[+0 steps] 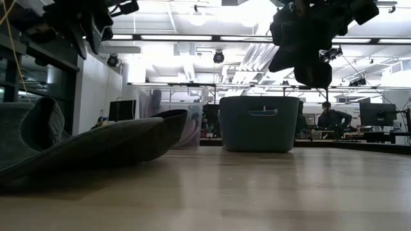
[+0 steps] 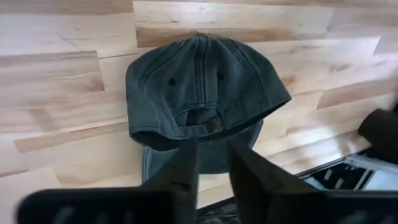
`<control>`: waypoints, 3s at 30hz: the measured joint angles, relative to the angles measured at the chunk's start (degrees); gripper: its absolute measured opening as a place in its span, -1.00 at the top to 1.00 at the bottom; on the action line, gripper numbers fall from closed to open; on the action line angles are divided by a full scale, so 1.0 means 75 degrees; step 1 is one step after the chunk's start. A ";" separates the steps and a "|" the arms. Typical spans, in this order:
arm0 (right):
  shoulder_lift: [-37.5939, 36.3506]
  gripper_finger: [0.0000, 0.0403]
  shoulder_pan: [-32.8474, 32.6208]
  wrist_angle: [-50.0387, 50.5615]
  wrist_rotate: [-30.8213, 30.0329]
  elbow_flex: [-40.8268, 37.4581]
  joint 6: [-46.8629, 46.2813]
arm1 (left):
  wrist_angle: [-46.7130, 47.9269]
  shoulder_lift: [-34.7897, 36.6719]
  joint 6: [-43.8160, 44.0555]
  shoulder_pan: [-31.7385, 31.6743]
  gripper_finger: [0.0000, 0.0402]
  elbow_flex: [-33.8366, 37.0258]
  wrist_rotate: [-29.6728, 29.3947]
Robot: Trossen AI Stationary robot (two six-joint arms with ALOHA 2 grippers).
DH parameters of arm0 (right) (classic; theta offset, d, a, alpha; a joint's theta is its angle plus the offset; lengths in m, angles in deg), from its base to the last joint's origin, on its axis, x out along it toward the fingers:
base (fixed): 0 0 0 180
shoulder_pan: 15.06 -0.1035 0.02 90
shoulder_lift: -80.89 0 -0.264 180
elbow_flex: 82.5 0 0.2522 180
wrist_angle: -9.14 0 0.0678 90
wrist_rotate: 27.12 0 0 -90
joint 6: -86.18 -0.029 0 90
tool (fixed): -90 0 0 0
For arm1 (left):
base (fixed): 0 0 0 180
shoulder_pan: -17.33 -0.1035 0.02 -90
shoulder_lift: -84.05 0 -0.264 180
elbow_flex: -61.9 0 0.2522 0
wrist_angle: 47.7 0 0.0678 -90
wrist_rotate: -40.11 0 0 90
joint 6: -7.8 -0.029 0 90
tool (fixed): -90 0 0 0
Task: Pick & Place hat
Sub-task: Put the black cap into the green bin
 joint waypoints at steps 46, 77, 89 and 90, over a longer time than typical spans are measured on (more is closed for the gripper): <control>0.0003 1.00 -0.0060 -0.0026 -0.0146 0.0012 0.0315 | -0.3345 -0.1200 0.2326 -0.0110 -0.17 0.2710 0.1735; 0.0003 1.00 -0.0060 -0.0052 0.0140 0.0012 0.0354 | -0.3884 -0.1448 0.1935 -0.0107 0.99 0.2707 0.1941; -0.0012 0.99 0.0014 -0.0052 0.0352 0.0012 0.0190 | -0.4006 -0.1448 0.1501 -0.0107 1.00 0.2058 0.1768; -0.0015 0.98 0.0015 -0.0060 0.0345 0.0012 0.0178 | -0.3988 -0.1448 0.1449 -0.0107 1.00 0.1969 0.1747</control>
